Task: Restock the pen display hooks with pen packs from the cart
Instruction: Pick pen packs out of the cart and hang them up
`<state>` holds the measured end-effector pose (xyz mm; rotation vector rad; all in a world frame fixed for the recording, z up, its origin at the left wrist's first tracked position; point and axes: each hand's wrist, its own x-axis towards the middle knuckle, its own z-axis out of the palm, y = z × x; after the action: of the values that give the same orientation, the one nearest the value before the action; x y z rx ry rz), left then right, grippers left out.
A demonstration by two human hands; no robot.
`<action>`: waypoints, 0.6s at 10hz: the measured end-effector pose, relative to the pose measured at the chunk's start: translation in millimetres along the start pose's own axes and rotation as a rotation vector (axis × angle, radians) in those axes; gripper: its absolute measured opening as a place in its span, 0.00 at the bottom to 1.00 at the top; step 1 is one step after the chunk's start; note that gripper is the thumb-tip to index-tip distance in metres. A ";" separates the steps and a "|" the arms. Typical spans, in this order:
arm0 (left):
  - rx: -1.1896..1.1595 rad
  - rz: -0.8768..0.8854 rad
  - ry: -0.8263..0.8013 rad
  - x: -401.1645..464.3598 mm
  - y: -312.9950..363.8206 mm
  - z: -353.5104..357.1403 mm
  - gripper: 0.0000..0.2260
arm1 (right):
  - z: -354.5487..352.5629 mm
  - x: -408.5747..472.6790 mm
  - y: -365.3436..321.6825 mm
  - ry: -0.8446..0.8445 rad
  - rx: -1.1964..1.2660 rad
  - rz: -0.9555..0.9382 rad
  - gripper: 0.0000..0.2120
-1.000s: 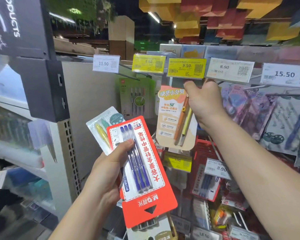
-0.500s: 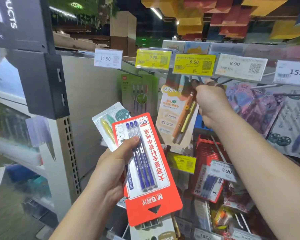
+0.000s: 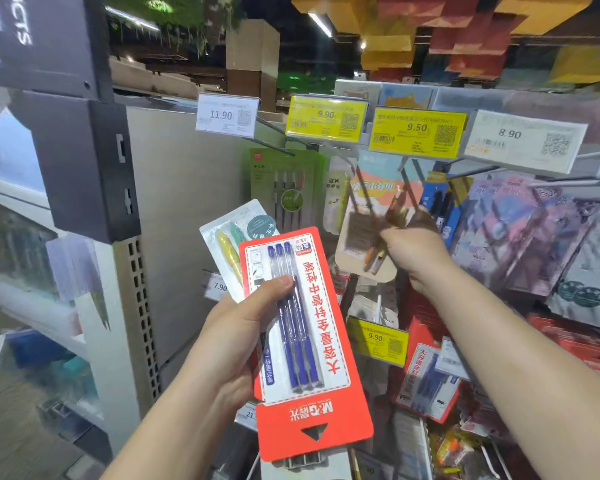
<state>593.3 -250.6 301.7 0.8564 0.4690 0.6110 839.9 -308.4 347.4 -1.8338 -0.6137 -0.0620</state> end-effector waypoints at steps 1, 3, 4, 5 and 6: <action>0.002 -0.003 -0.017 5.0 0.6 -3.3 0.17 | 1.9 16.8 2.3 -0.124 -0.020 0.182 0.13; 0.005 -0.014 -0.075 11.0 0.4 -11.0 0.19 | 13.2 48.5 4.9 -0.012 -0.018 0.184 0.06; 0.045 -0.007 -0.124 16.3 -0.1 -17.1 0.20 | 13.0 92.3 43.6 -0.083 0.021 0.192 0.26; 0.064 0.010 -0.144 11.2 -1.2 -20.1 0.20 | 13.3 65.4 30.2 0.009 -0.016 0.267 0.35; 0.161 0.005 -0.132 30.8 -1.8 -21.5 0.23 | 9.5 24.8 12.6 0.250 -0.168 0.136 0.32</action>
<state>603.5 -219.2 283.6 1.0450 0.3999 0.5220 864.3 -293.3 341.4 -1.9865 -0.3150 -0.2540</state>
